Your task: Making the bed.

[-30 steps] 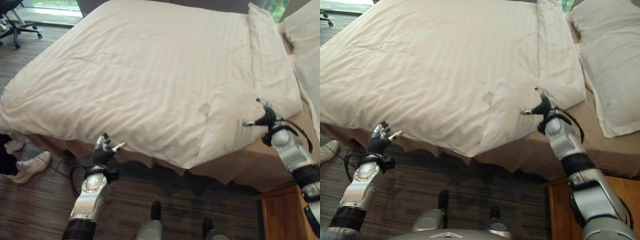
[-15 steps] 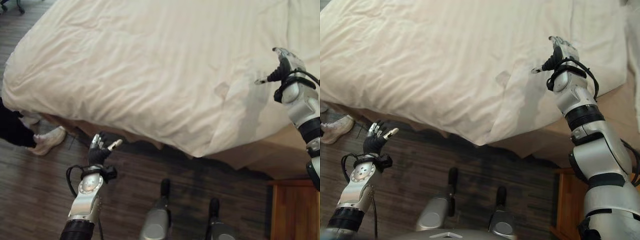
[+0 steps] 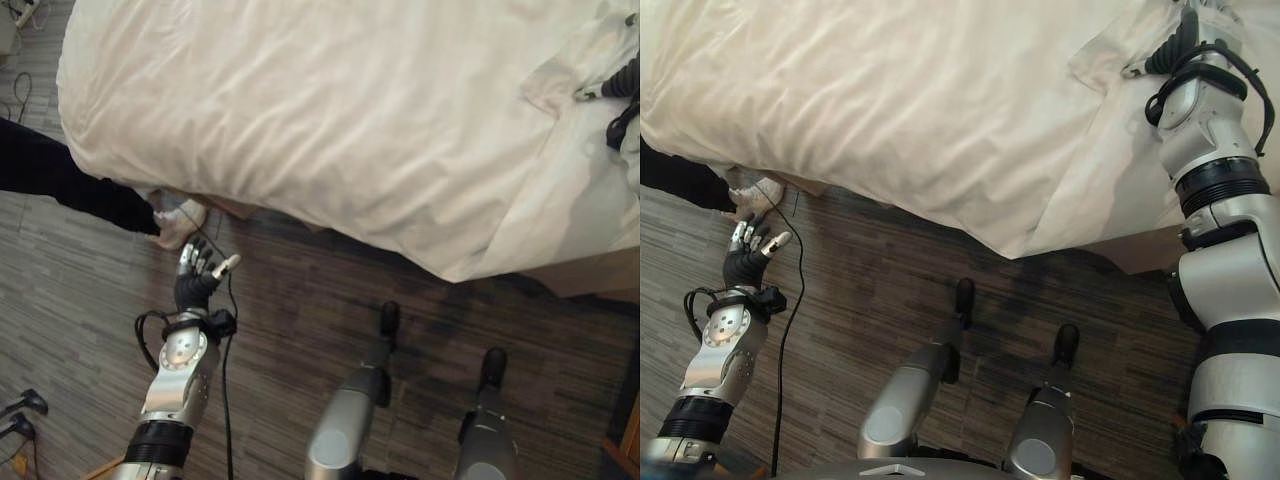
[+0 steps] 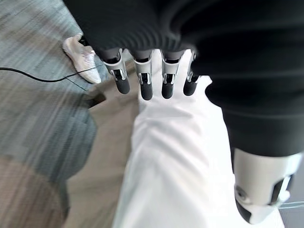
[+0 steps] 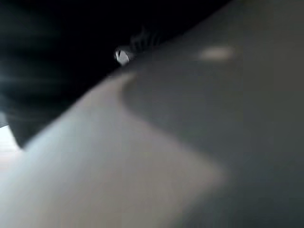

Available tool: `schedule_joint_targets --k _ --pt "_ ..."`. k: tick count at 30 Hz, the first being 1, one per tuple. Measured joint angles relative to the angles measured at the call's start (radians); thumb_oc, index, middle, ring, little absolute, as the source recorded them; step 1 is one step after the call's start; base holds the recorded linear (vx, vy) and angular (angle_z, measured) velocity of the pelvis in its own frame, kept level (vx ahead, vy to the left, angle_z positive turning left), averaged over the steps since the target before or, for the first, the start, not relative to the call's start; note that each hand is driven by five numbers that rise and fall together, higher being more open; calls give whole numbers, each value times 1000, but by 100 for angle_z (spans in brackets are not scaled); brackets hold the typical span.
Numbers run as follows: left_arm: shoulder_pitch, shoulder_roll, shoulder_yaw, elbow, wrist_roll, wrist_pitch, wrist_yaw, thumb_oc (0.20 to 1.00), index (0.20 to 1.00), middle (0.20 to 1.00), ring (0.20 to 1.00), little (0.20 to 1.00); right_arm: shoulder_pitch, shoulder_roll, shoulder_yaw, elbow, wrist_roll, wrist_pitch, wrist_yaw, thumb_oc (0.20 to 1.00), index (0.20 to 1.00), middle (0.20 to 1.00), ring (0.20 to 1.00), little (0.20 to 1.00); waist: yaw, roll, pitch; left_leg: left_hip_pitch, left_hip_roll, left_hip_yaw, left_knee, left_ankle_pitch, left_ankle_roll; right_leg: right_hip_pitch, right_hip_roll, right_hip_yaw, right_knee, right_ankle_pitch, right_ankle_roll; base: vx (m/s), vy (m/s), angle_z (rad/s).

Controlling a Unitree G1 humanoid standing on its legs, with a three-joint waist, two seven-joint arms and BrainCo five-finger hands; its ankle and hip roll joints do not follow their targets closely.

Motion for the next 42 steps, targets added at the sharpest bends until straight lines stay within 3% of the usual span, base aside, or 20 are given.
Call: schedule_joint_targets --k 4,7,11,15,19,21,22,24,26,27,28,29,32,37,42 --pt "-31 -3 -7 50 -1 0 2 1000 1000 1000 1000 1000 0 5 31 -12 -1 1 31 200 200 200 200 200 -7 -3 1 40 9 17 0 0 0 26 5 21 4 1 -1 2 -21 -15" --pt "-54 6 -6 50 0 0 2 1000 1000 1000 1000 1000 25 12 28 -54 0 1 65 200 200 200 200 200 -25 -23 1 85 27 23 0 -2 -2 71 24 28 -5 4 -6 17 -51 -10" --pt "-40 18 5 50 0 9 -9 1000 1000 1000 1000 1000 114 20 -28 -164 0 2 68 200 200 200 200 200 -68 -85 -6 147 58 45 -1 -17 -22 117 50 55 -11 10 -17 17 -17 -26" --pt "37 19 27 50 0 49 -29 1000 1000 1000 1000 1000 336 36 -168 -333 0 3 70 200 200 200 200 200 -114 -150 -33 219 80 101 -1 -41 -41 149 55 115 -12 12 -29 21 -42 -39" --pt "76 17 48 51 2 83 -40 1000 1000 1000 1000 1000 539 40 -282 -424 0 11 87 200 200 200 200 200 -142 -161 -46 261 96 127 -1 -46 -39 174 70 144 -12 17 -36 -27 -62 -27" --pt "130 -10 77 57 4 103 -41 1000 1000 1000 1000 1000 765 128 -432 -514 1 7 86 200 200 200 200 200 -169 -162 -74 294 117 162 -1 -54 -41 181 87 184 -16 14 -52 -71 -129 -47" --pt "137 -18 77 65 4 117 -42 1000 1000 1000 1000 1000 822 140 -439 -527 0 7 89 200 200 200 200 200 -173 -158 -78 309 123 177 -1 -58 -42 187 91 195 -16 15 -53 -87 -140 -61" --pt "156 -31 76 66 12 130 -46 1000 1000 1000 1000 1000 916 163 -446 -518 0 3 89 200 200 200 200 200 -184 -149 -97 326 137 202 -1 -61 -46 189 102 219 -17 18 -56 -72 -105 -38" --pt "165 -59 67 71 21 135 -56 1000 1000 1000 1000 1000 975 165 -444 -506 -2 -8 90 200 200 200 200 200 -226 -115 -120 331 152 209 -6 -62 -48 192 117 226 -17 21 -63 -107 -140 -19" --pt "168 -68 58 72 21 140 -60 1000 1000 1000 1000 1000 975 165 -444 -497 -2 -22 89 200 200 200 200 200 -227 -102 -129 336 157 214 -6 -61 -48 192 123 230 -17 22 -65 -103 -103 -21" --pt "164 -87 39 73 22 140 -64 1000 1000 1000 1000 1000 979 165 -447 -477 -5 -35 89 555 555 555 555 555 -228 -76 -146 346 170 230 -1 -62 -49 195 134 240 -17 21 -67 -138 -139 -22" --pt "165 -93 25 73 22 140 -74 1000 1000 1000 1000 1000 974 170 -454 -467 -5 -37 88 1000 1000 1000 1000 1000 -224 -63 -155 353 176 235 -2 -62 -50 199 140 243 -17 18 -72 -53 -50 -19" --pt "176 -122 8 101 23 143 -80 1000 1000 1000 1000 1000 978 177 -466 -355 -5 -36 83 1000 1000 1000 1000 1000 -225 -20 -180 360 187 241 -1 -66 -55 201 151 246 -17 15 -79 -86 -108 -6" --pt "209 -124 -28 117 49 159 -91 1000 1000 1000 1000 1000 938 211 -487 -134 -12 -37 42 1000 1000 1000 1000 1000 -221 -3 -181 377 191 236 -1 -71 -65 228 152 235 -17 7 -84 -61 -121 7" --pt "287 -118 -24 107 52 158 -114 1000 1000 1000 1000 1000 1055 174 -580 -7 -41 52 34 1000 1000 1000 1000 1000 -225 19 -168 409 186 201 -1 -68 -67 289 149 184 -15 -13 -85 -38 -105 22"
